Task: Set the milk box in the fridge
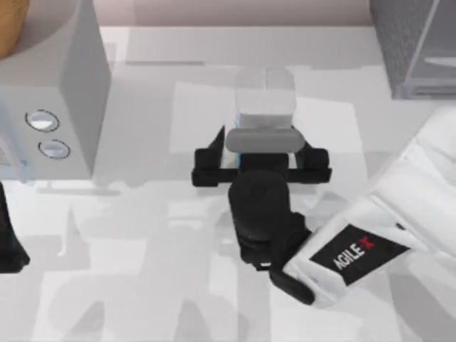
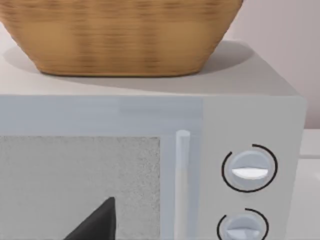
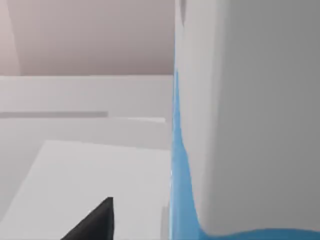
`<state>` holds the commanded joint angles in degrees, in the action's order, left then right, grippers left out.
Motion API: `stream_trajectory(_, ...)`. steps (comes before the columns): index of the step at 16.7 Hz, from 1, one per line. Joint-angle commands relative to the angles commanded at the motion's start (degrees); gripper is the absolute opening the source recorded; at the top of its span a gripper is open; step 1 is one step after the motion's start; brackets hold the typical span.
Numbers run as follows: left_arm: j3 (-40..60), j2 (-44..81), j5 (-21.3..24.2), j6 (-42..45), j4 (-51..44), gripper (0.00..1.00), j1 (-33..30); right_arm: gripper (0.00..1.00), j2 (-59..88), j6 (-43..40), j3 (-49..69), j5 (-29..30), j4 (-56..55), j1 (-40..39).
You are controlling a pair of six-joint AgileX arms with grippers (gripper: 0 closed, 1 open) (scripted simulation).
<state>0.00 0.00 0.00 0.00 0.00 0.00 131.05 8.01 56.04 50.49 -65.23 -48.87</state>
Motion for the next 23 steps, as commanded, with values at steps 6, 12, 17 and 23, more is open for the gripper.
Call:
stream_trajectory(6,0.00,0.00,0.00,0.00,0.00,1.00,0.00,1.00,1.77,-0.53,2.96,-1.93,0.77,1.98)
stream_trajectory(12,0.00,0.00,0.00,0.00,0.00,1.00,0.00,0.70,1.77,-0.53,2.96,-1.93,0.77,1.98)
stream_trajectory(17,0.00,0.00,0.00,0.00,0.00,1.00,0.00,0.32,1.77,-0.53,2.96,-1.93,0.77,1.98)
stream_trajectory(23,0.00,0.00,0.00,0.00,0.00,1.00,0.00,0.00,1.77,-0.53,2.96,-1.93,0.77,1.98)
